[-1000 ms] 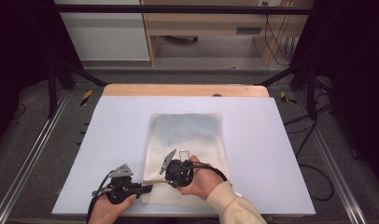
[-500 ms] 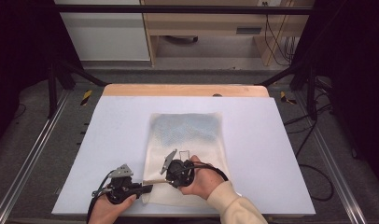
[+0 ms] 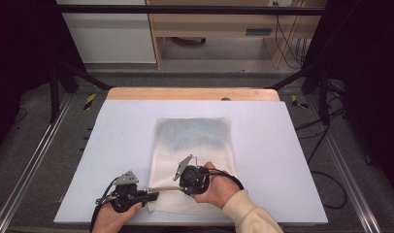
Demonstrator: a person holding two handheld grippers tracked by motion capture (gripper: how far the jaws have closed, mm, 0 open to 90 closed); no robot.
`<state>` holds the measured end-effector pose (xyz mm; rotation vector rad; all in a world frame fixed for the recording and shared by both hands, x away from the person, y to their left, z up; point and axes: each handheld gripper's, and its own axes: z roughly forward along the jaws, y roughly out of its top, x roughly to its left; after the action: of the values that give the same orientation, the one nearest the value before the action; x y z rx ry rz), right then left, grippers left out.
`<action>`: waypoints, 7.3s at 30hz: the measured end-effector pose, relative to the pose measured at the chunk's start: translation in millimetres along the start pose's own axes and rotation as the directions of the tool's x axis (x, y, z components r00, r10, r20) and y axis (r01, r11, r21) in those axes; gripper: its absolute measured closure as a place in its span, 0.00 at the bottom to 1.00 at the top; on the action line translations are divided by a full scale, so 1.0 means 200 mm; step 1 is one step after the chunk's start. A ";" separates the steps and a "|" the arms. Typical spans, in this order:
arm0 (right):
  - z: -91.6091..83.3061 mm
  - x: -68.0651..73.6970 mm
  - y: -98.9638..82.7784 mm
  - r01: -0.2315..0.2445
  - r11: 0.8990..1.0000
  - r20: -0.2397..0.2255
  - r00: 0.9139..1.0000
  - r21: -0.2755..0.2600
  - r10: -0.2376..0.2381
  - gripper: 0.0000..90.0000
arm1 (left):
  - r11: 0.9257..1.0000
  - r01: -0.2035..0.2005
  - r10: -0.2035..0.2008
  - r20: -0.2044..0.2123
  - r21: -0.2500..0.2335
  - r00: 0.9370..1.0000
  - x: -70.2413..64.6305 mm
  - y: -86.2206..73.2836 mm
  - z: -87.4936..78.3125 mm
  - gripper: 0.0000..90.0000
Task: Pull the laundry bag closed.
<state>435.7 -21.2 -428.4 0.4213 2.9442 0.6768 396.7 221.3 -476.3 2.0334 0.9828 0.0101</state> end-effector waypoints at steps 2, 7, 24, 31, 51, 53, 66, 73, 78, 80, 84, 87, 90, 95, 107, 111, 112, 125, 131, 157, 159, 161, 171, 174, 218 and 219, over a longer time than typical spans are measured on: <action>0.00 0.00 0.00 0.002 1.000 0.001 1.000 -0.001 -0.002 0.91 | 1.000 0.001 -0.001 0.001 -0.001 1.000 0.00 0.00 0.00 0.91; 0.00 0.00 0.00 -0.004 1.000 -0.001 1.000 -0.002 0.004 0.91 | 1.000 0.000 0.000 0.000 -0.001 1.000 0.00 0.00 0.00 0.91; -0.02 0.01 0.01 0.006 1.000 0.006 1.000 -0.002 -0.006 0.91 | 1.000 -0.001 0.001 0.003 -0.002 1.000 0.00 0.00 0.00 0.91; -0.03 0.01 -0.01 0.013 1.000 0.007 1.000 -0.004 -0.013 0.91 | 1.000 -0.002 0.002 0.005 -0.003 1.000 0.00 0.00 0.00 0.91; -0.11 0.02 -0.05 -0.005 1.000 0.018 1.000 -0.009 0.006 0.91 | 1.000 -0.008 0.008 0.008 0.000 1.000 -0.01 0.00 0.00 0.91; -0.12 0.02 -0.06 -0.008 1.000 0.018 1.000 -0.006 0.008 0.91 | 1.000 -0.010 0.010 0.009 0.000 1.000 -0.01 0.00 0.00 0.91; -0.17 0.02 -0.11 -0.014 1.000 0.033 0.999 -0.002 0.014 0.91 | 1.000 -0.012 0.012 0.009 0.001 1.000 -0.01 0.00 0.01 0.91; -0.18 0.02 -0.12 -0.016 1.000 0.033 0.999 -0.003 0.016 0.91 | 1.000 -0.015 0.015 0.014 0.001 1.000 -0.02 0.00 0.01 0.91; -0.19 0.02 -0.13 -0.013 1.000 0.038 0.999 0.002 0.013 0.91 | 1.000 -0.018 0.018 0.012 0.003 1.000 -0.02 0.00 0.01 0.91; -0.20 0.02 -0.13 -0.016 1.000 0.038 0.999 0.002 0.016 0.91 | 1.000 -0.017 0.017 0.015 0.003 1.000 -0.02 0.00 0.01 0.91; -0.21 0.02 -0.14 -0.022 1.000 0.037 0.999 -0.003 0.023 0.91 | 1.000 -0.020 0.020 0.015 0.007 1.000 -0.02 0.00 0.01 0.91; -0.21 0.02 -0.15 -0.032 1.000 0.039 0.999 -0.001 0.032 0.91 | 1.000 -0.019 0.019 0.014 0.007 1.000 -0.02 0.00 0.01 0.91; -0.22 0.01 -0.16 -0.034 0.999 0.045 0.998 0.005 0.034 0.91 | 1.000 -0.018 0.018 0.013 0.008 1.000 -0.02 0.00 0.01 0.91; -0.25 0.00 -0.20 -0.047 0.999 0.054 0.997 0.002 0.047 0.91 | 1.000 -0.018 0.018 0.011 0.009 1.000 -0.02 0.00 0.01 0.91; -0.29 -0.01 -0.25 -0.066 0.998 0.065 0.996 -0.005 0.066 0.91 | 1.000 -0.018 0.018 0.011 0.008 1.000 -0.02 0.00 0.01 0.91; -0.29 -0.01 -0.26 -0.070 0.998 0.068 0.995 0.003 0.070 0.91 | 1.000 -0.017 0.017 0.010 0.009 1.000 -0.02 0.00 0.01 0.91; -0.30 -0.01 -0.26 -0.072 0.997 0.070 0.995 0.001 0.071 0.91 | 1.000 -0.017 0.017 0.011 0.008 1.000 -0.02 0.00 0.01 0.91; -0.34 -0.03 -0.31 -0.095 0.995 0.085 0.992 -0.004 0.095 0.91 | 1.000 -0.021 0.021 0.012 0.010 1.000 -0.02 0.00 0.01 0.91; -0.36 -0.04 -0.34 -0.105 0.994 0.088 0.991 0.001 0.104 0.91 | 1.000 -0.023 0.022 0.010 0.009 1.000 -0.02 0.00 0.01 0.91; -0.43 -0.08 -0.51 -0.177 0.984 0.119 0.977 -0.029 0.179 0.91 | 1.000 -0.018 0.018 0.007 0.002 1.000 -0.02 0.00 0.00 0.91; -0.44 -0.08 -0.52 -0.188 0.982 0.124 0.974 -0.032 0.190 0.91 | 1.000 -0.018 0.018 0.006 0.002 1.000 -0.02 0.00 0.00 0.91; -0.45 -0.08 -0.54 -0.195 0.980 0.127 0.972 -0.036 0.198 0.91 | 1.000 -0.017 0.017 0.007 0.000 1.000 -0.02 0.00 0.00 0.91; -0.46 -0.09 -0.58 -0.211 0.976 0.130 0.968 -0.048 0.216 0.91 | 1.000 -0.016 0.016 0.006 -0.001 1.000 -0.02 0.00 0.00 0.91; -0.47 -0.09 -0.58 -0.210 0.977 0.132 0.968 -0.047 0.214 0.91 | 1.000 -0.014 0.014 0.006 -0.001 1.000 -0.02 0.00 0.00 0.91; -0.47 -0.10 -0.68 -0.260 0.965 0.124 0.957 -0.038 0.263 0.91 | 1.000 -0.017 0.017 0.005 -0.014 1.000 -0.02 0.01 -0.02 0.91; -0.47 -0.10 -0.68 -0.262 0.964 0.122 0.957 -0.039 0.265 0.91 | 1.000 -0.016 0.016 0.004 -0.015 1.000 -0.02 0.01 -0.02 0.91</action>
<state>407.5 -184.2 -403.3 0.8335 2.7848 0.6807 394.0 221.6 -471.8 2.0268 0.9605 0.0218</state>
